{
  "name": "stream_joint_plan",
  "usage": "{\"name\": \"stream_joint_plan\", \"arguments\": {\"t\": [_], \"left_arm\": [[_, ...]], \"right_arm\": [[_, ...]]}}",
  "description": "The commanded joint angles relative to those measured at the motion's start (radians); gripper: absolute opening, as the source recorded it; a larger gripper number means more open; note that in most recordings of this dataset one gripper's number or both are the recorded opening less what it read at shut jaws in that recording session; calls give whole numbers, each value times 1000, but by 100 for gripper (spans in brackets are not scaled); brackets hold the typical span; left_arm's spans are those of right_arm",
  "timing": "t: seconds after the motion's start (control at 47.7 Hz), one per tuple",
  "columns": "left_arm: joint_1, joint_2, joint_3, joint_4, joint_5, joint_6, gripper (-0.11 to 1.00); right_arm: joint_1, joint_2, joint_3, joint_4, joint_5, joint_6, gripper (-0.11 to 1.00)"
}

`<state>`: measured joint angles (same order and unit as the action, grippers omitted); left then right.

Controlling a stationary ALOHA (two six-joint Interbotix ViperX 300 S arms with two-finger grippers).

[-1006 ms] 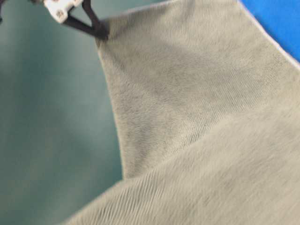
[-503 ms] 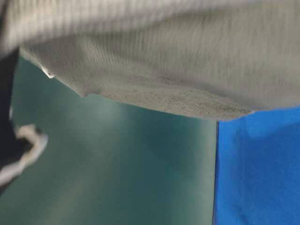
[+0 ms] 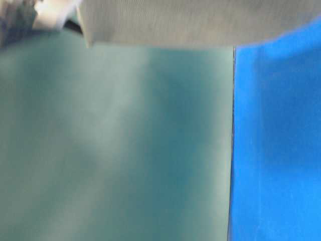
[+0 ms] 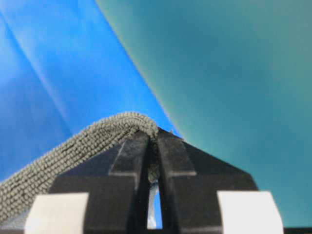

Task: Fold a large towel.
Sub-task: 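Lift the towel and swing the left gripper down to rotate it vertical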

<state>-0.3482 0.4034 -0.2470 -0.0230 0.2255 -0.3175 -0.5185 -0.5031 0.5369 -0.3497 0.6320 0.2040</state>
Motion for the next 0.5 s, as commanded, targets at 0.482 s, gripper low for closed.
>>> {"name": "stream_joint_plan", "arguments": {"t": [0.482], "left_arm": [[-71, -213, 445, -8, -118, -267, 3]], "right_arm": [[55, 324, -60, -2, -137, -2, 2]]}}
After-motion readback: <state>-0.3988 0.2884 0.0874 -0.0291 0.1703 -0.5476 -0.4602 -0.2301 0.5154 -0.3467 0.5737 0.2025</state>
